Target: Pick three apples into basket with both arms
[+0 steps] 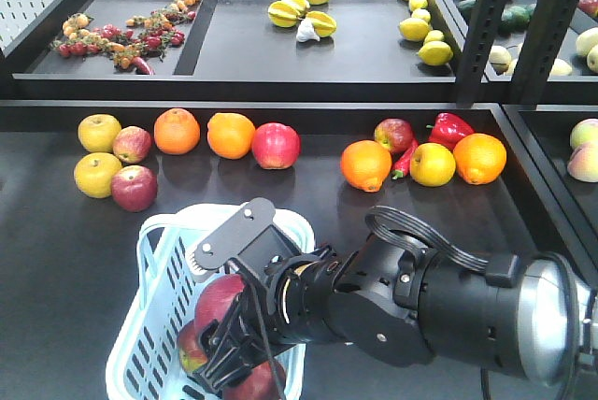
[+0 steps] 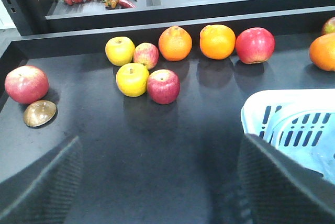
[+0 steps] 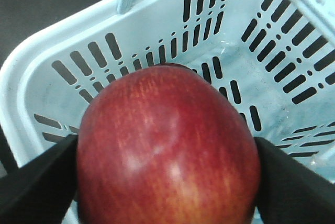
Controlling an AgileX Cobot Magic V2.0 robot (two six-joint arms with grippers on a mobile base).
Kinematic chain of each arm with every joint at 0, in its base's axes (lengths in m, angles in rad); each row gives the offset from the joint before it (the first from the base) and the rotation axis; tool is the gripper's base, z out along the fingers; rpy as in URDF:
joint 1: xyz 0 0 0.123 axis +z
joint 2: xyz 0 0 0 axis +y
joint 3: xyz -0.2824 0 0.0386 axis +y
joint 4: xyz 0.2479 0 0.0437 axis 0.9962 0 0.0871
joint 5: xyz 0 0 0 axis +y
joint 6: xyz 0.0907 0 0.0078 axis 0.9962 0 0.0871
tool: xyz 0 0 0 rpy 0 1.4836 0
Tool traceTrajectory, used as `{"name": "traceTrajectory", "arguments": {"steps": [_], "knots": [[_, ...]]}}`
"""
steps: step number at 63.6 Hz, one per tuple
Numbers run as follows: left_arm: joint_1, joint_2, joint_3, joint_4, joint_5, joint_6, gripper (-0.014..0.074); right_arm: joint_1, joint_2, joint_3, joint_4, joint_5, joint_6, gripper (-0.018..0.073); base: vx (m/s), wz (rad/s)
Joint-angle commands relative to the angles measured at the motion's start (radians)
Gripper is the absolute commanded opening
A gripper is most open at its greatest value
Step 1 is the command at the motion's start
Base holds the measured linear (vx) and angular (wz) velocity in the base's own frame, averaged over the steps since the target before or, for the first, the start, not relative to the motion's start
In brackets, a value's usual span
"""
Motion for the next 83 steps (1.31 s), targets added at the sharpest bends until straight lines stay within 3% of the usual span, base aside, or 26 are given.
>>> {"name": "traceTrajectory", "arguments": {"steps": [1,28,52,66,83], "knots": [[-0.001,0.003,-0.025,0.008,-0.061,-0.009,0.0587,-0.001,-0.039,-0.035,0.001,-0.058,0.001,0.0644,0.0,0.0],[-0.001,0.003,-0.025,0.008,-0.061,-0.009,0.0587,-0.004,-0.089,-0.035,-0.019,0.101,0.053,0.061,0.0,0.0],[-0.001,0.003,-0.025,0.008,-0.061,-0.009,0.0587,-0.021,-0.255,-0.035,-0.334,0.395,0.279,0.0584,0.0,0.0],[-0.001,0.003,-0.025,0.008,-0.061,-0.009,0.0587,-0.229,-0.3,-0.031,-0.303,0.413,0.202,0.0584,0.0,0.0],[-0.001,0.003,-0.025,0.008,-0.061,-0.009,0.0587,-0.547,-0.367,-0.031,-0.15,0.477,0.005,0.0584,0.0,0.0]]}}
